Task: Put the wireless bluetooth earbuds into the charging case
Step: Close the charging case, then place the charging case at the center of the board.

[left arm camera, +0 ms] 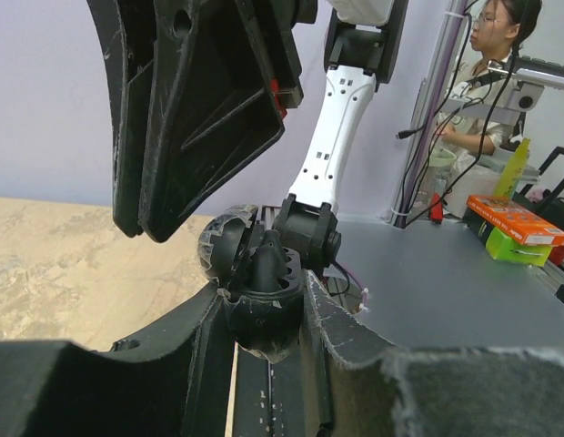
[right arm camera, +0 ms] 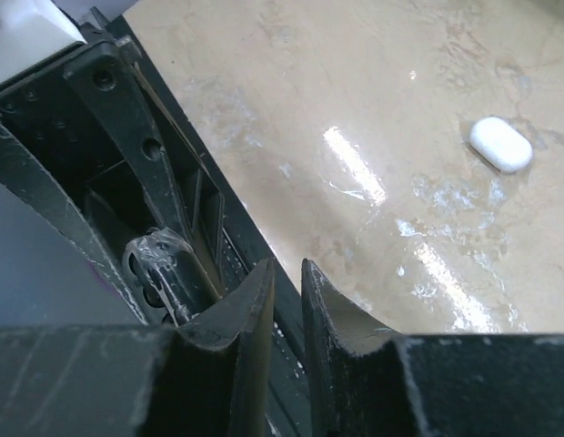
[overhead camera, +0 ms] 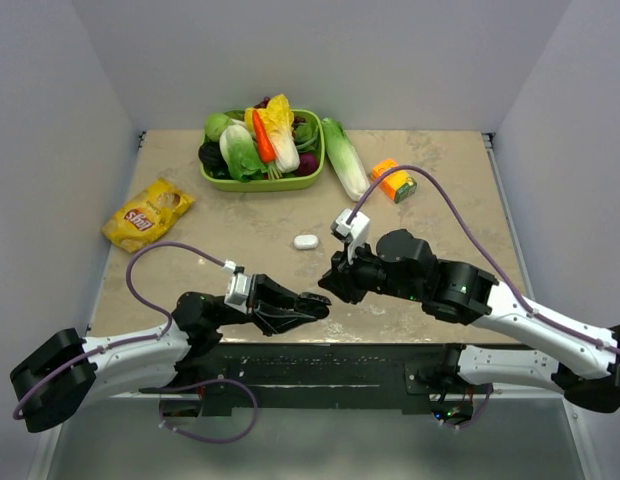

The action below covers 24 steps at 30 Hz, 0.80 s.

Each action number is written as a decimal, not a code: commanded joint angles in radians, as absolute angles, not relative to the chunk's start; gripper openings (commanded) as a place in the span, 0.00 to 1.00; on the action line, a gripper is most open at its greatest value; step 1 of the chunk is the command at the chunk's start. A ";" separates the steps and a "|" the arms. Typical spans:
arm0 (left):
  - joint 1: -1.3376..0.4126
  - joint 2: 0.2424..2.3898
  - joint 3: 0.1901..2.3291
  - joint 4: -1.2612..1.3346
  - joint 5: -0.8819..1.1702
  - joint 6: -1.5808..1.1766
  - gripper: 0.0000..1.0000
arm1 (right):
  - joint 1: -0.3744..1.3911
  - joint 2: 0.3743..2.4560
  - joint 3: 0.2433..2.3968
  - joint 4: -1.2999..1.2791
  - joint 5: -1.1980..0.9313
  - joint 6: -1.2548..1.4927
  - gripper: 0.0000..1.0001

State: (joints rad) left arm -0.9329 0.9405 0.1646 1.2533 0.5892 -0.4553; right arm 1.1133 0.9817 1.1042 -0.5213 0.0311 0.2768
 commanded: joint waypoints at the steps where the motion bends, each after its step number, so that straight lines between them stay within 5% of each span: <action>1: -0.940 0.946 0.183 1.307 0.591 -0.419 0.00 | 1.112 0.963 1.120 -0.486 -0.055 0.279 0.23; 15: -0.942 0.951 0.190 1.296 0.540 -0.413 0.00 | 1.112 0.934 1.058 -0.472 -0.178 0.270 0.24; 20: -0.942 0.927 0.192 1.189 0.439 -0.399 0.00 | 1.112 0.795 1.007 -0.471 0.288 0.392 0.29; 24: -0.937 0.933 0.201 1.016 0.089 -0.426 0.00 | 1.111 0.724 0.890 -0.390 0.474 0.416 0.34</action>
State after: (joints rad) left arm -0.9390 0.9329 0.1650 1.1465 0.4202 -0.4301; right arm 1.1130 0.7845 0.9665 -0.4774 0.1967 0.3565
